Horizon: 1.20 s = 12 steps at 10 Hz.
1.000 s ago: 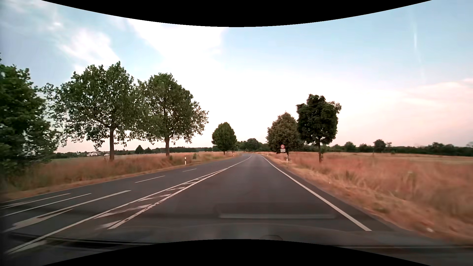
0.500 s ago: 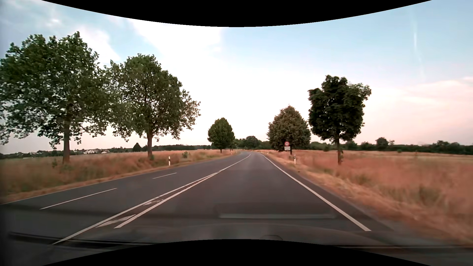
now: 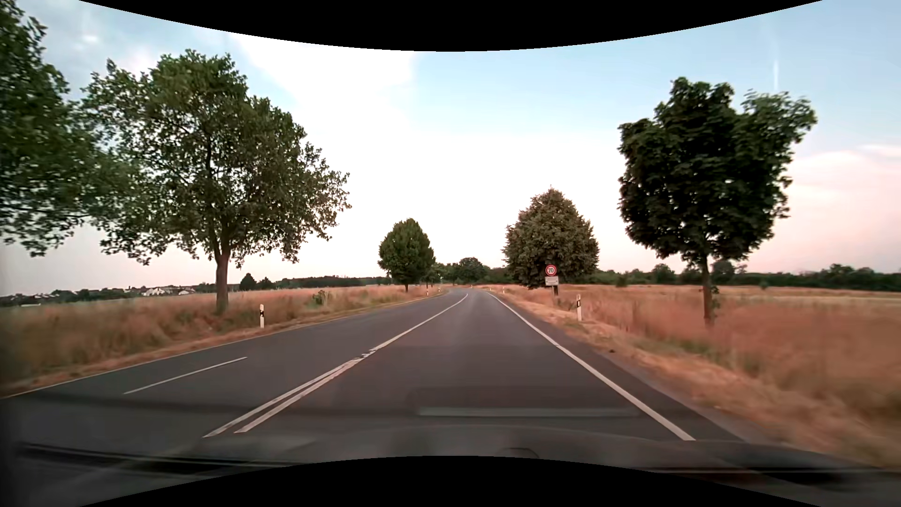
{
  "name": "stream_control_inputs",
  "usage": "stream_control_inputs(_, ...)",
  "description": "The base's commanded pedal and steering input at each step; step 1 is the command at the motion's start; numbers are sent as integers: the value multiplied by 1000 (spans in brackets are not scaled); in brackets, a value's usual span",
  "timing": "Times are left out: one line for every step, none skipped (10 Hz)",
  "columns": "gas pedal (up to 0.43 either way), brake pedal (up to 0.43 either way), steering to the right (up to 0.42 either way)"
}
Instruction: Follow the waypoints while adhering to traffic rules and regulations
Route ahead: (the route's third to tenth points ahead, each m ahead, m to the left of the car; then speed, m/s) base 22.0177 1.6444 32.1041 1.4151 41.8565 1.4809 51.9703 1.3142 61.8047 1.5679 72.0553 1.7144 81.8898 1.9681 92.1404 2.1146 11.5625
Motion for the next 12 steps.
stream_control_inputs(287,0,8)
stream_control_inputs(287,0,8)
stream_control_inputs(287,0,8)
stream_control_inputs(287,0,6)
stream_control_inputs(287,0,4)
stream_control_inputs(287,0,2)
stream_control_inputs(287,0,0)
stream_control_inputs(287,0,-2)
stream_control_inputs(287,0,-5)
stream_control_inputs(287,0,-7)
stream_control_inputs(287,0,-7)
stream_control_inputs(287,0,-7)
